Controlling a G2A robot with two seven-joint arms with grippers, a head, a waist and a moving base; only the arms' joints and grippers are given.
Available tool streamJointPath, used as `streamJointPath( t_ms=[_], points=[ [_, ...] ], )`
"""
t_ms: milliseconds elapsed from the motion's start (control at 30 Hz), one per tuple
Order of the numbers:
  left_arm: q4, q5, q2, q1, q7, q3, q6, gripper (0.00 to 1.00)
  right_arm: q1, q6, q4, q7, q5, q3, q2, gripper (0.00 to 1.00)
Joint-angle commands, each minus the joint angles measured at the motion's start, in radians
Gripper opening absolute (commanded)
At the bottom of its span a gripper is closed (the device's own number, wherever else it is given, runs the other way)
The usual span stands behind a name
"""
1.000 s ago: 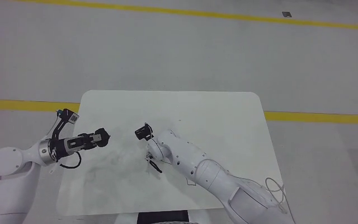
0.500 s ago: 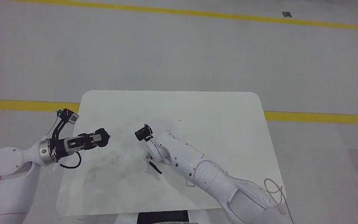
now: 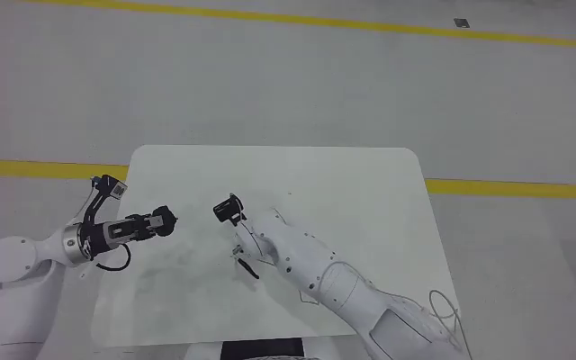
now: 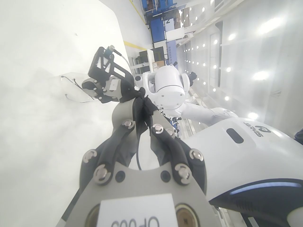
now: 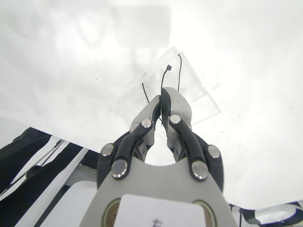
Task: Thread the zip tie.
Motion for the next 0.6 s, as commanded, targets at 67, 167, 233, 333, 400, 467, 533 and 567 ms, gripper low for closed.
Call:
streamJointPath(
  t_ms=[67,167,233,333,400,467,533,567],
  points=[
    [0.000,0.000,0.000,0.000,0.000,0.000,0.000,0.00,-0.048,-0.016,-0.108,-0.008,0.003,0.075,0.024,0.00],
    [0.000,0.000,0.000,0.000,0.000,0.000,0.000,0.00,-0.105,-0.046,-0.214,-0.020,0.004,0.144,0.049,0.00],
    [0.000,0.000,0.000,0.000,0.000,0.000,0.000,0.00,-0.157,-0.076,-0.298,-0.050,0.025,0.202,0.066,0.00],
    [0.000,0.000,0.000,0.000,0.000,0.000,0.000,0.00,-0.234,-0.127,-0.392,-0.099,0.067,0.283,0.088,0.00],
    [0.000,0.000,0.000,0.000,0.000,0.000,0.000,0.00,-0.275,-0.157,-0.434,-0.129,0.093,0.320,0.098,0.00],
    [0.000,0.000,0.000,0.000,0.000,0.000,0.000,0.00,-0.314,-0.202,-0.468,-0.177,0.153,0.357,0.106,0.00],
    [0.000,0.000,0.000,0.000,0.000,0.000,0.000,0.00,-0.328,-0.240,-0.478,-0.194,0.186,0.371,0.110,0.00],
    [0.000,0.000,0.000,0.000,0.000,0.000,0.000,0.00,-0.328,-0.240,-0.478,-0.194,0.186,0.371,0.110,0.00]
  ],
)
